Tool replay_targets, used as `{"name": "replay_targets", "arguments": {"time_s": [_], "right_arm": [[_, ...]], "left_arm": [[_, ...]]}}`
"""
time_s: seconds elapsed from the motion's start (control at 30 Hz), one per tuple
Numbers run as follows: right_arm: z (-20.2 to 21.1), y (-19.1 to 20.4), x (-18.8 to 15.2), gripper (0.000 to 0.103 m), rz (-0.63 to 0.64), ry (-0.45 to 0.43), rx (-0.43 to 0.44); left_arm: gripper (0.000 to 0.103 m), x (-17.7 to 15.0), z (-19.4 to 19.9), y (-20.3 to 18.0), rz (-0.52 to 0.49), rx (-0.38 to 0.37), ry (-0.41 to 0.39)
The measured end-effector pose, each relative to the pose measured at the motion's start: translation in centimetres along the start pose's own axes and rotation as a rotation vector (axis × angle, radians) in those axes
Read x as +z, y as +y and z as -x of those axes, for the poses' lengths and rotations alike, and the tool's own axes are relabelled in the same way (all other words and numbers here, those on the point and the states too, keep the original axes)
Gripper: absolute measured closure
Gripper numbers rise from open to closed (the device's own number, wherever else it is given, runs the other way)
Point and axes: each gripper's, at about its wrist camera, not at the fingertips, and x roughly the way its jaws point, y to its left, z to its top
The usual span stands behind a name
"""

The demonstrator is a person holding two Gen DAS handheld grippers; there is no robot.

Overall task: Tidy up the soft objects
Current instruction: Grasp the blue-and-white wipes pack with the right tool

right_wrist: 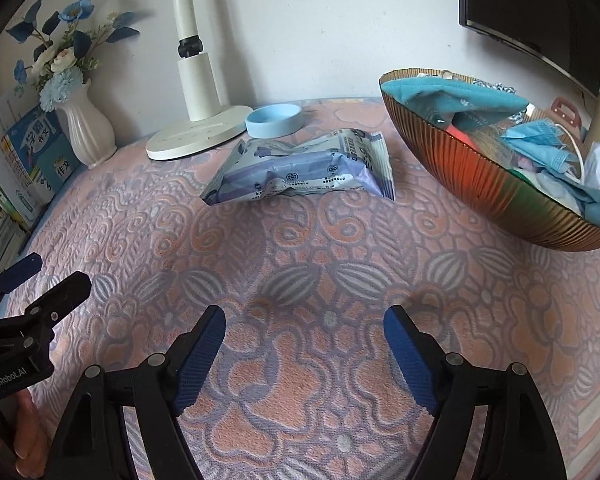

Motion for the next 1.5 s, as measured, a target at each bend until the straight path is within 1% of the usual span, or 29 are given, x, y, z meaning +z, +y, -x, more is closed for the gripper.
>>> {"name": "replay_targets", "arguments": {"time_s": [0.2, 0.53, 0.67, 0.7, 0.73, 0.8, 0.83, 0.87, 0.93, 1.0, 1.07, 1.1, 1.17, 1.23, 1.27, 1.3, 1.33, 1.43, 1.47, 1.5], "right_arm": [[-0.1, 0.0, -0.1, 0.023, -0.011, 0.007, -0.007], [0.0, -1.0, -0.1, 0.022, -0.053, 0.018, -0.02], [0.2, -1.9, 0.1, 0.022, -0.099, 0.024, -0.028], [0.2, -2.2, 0.2, 0.022, -0.13, 0.044, -0.015], [0.3, -2.7, 0.4, 0.021, -0.18, 0.069, 0.025], [0.5, -4.1, 1.1, 0.02, -0.318, 0.101, 0.132], [0.4, -4.7, 1.7, 0.02, -0.38, 0.109, 0.172], [0.2, -5.1, 2.3, 0.019, -0.427, 0.115, 0.191], [-0.5, -6.0, 3.4, 0.018, -0.529, 0.119, 0.238], [-1.7, -6.7, 4.1, 0.018, -0.642, 0.103, 0.311], [-2.5, -6.9, 4.5, 0.018, -0.712, 0.072, 0.312], [-2.8, -6.8, 4.6, 0.018, -0.728, 0.053, 0.29], [-3.1, -6.6, 4.5, 0.018, -0.757, 0.003, 0.246], [-3.2, -6.3, 4.8, 0.018, -0.773, -0.043, 0.219], [-3.5, -6.2, 5.2, 0.018, -0.778, -0.06, 0.212], [-3.8, -6.2, 5.6, 0.018, -0.785, -0.069, 0.213], [-4.2, -6.3, 5.9, 0.018, -0.795, -0.077, 0.216], [-5.0, -6.7, 6.3, 0.019, -0.831, -0.1, 0.232], [-5.2, -6.5, 6.5, 0.019, -0.833, -0.112, 0.227], [-5.2, -6.4, 6.7, 0.022, -0.829, -0.123, 0.219]], "left_arm": [[0.001, 0.0, 0.1, -0.2, -0.01, -0.001, -0.004], [0.001, -0.1, 0.2, -0.2, -0.016, -0.007, -0.004], [0.001, -0.1, 0.5, -0.3, -0.02, 0.01, -0.02], [0.001, -0.1, 0.5, -0.3, -0.023, 0.004, -0.018], [0.002, 0.0, 0.4, -0.3, -0.023, -0.005, -0.01], [0.007, 0.5, 0.0, 0.1, -0.028, -0.05, 0.064], [0.007, 1.2, -0.1, 0.6, -0.024, -0.099, 0.125], [0.007, 1.9, 0.2, 0.8, -0.03, -0.119, 0.135], [0.007, 4.0, 1.3, 1.0, -0.095, -0.117, 0.085], [0.007, 6.5, 1.6, 0.5, -0.191, -0.118, 0.035], [0.007, 8.3, 0.8, 0.0, -0.254, -0.158, 0.001], [0.007, 9.1, 0.1, -0.3, -0.281, -0.192, -0.01], [0.011, 10.8, -2.1, -1.0, -0.323, -0.286, 0.008], [0.019, 12.1, -4.8, -2.2, -0.376, -0.365, 0.04], [0.019, 12.5, -5.9, -2.8, -0.406, -0.375, 0.052], [0.024, 13.2, -7.3, -3.7, -0.444, -0.393, 0.062], [0.032, 13.7, -8.3, -4.3, -0.468, -0.409, 0.072], [0.044, 14.9, -11.2, -6.4, -0.535, -0.444, 0.091], [0.044, 15.3, -12.1, -6.9, -0.549, -0.458, 0.095], [0.044, 15.6, -12.7, -7.4, -0.562, -0.473, 0.095]]}}
